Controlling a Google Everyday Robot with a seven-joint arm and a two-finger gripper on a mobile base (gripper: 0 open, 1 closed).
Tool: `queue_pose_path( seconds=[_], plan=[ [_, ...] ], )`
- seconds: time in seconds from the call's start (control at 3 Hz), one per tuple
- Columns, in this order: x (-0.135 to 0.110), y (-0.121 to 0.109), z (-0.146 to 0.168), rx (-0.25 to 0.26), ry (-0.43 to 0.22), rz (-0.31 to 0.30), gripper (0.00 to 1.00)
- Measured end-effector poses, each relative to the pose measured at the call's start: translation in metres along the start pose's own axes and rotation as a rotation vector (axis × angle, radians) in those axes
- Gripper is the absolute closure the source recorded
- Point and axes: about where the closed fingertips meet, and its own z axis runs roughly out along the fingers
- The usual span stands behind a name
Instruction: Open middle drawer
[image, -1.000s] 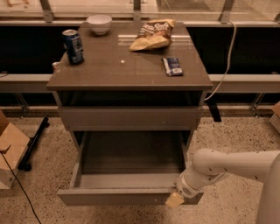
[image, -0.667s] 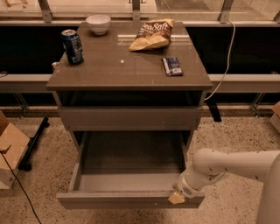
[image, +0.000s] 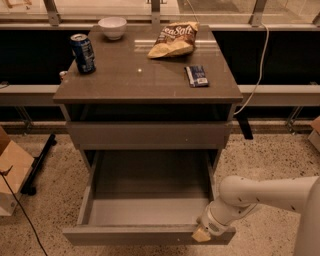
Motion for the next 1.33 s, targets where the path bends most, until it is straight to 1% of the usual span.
queue_pose_path(
  seconds=[0.33,0.67,1.0,1.33],
  plan=[
    [0.0,0.0,0.0,-0.001,0.0,0.0,0.83],
    [0.0,0.0,0.004,-0.03,-0.005,-0.001,0.59],
    [0.0,0.0,0.004,-0.03,-0.005,-0.001,0.36],
    [0.007,-0.003,0.018,-0.091,-0.036,0.024,0.13]
  ],
)
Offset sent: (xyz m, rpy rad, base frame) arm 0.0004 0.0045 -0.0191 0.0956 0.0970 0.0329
